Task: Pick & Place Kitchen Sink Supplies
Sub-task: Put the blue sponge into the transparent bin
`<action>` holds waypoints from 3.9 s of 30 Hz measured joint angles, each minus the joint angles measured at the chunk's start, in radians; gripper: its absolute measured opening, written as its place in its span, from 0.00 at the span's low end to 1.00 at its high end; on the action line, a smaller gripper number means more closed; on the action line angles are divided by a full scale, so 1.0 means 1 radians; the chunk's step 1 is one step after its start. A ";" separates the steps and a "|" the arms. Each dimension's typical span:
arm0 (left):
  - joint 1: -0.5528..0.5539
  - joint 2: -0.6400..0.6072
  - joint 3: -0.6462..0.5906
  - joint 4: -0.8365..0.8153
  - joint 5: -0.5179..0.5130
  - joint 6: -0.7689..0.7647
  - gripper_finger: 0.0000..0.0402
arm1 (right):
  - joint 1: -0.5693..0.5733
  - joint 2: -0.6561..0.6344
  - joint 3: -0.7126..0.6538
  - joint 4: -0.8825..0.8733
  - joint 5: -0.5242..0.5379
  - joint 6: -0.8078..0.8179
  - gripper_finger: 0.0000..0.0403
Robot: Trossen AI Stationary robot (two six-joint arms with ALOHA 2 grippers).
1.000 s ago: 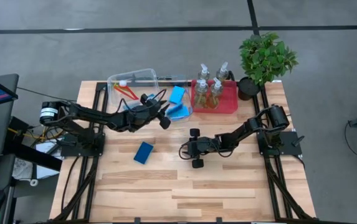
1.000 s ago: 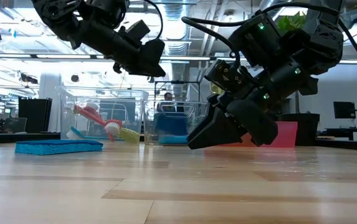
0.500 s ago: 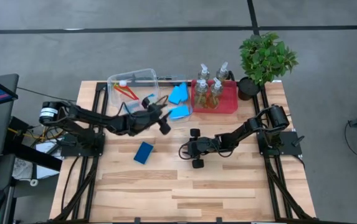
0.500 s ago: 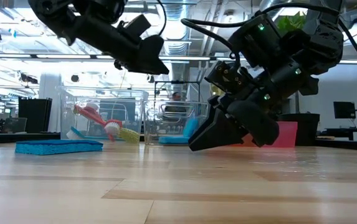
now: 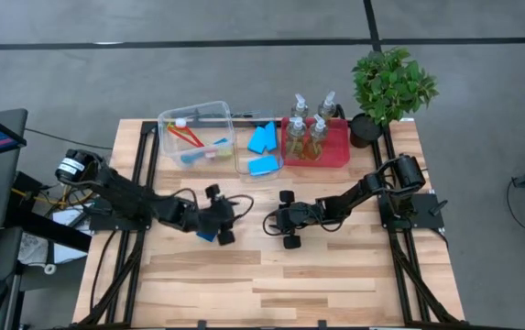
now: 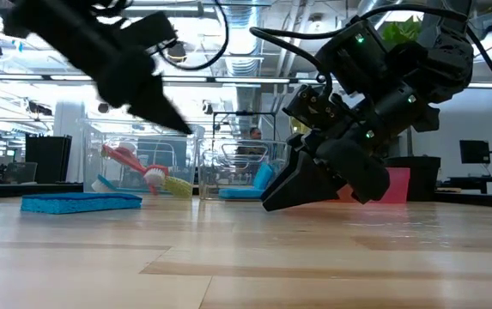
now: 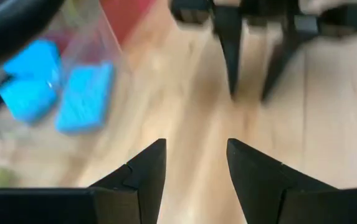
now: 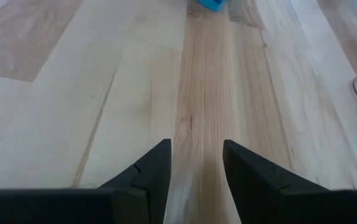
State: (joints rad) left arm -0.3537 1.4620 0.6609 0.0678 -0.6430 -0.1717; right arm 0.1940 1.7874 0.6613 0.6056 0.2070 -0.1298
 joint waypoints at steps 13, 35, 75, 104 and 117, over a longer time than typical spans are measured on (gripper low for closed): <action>-0.179 0.000 0.000 -0.385 0.209 -0.344 0.42 | 0.000 0.000 0.000 0.001 0.000 0.000 0.33; -0.240 -0.006 -0.103 -0.483 0.208 -0.310 0.42 | 0.000 0.000 0.000 0.003 0.000 0.000 0.33; -0.238 0.000 -0.123 0.111 0.203 0.115 0.02 | 0.001 0.000 0.000 0.064 -0.054 0.000 0.30; -0.179 -0.001 -0.122 0.343 0.366 0.139 0.02 | 0.120 -0.001 0.008 0.273 0.005 -0.289 0.57; -0.043 -0.001 -0.122 0.495 0.515 0.187 0.02 | 0.128 -0.001 0.019 0.270 -0.026 -0.289 0.54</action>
State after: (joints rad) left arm -0.3966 1.4609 0.5392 0.5624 -0.1277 0.0151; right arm 0.3218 1.7863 0.6800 0.8761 0.1814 -0.4191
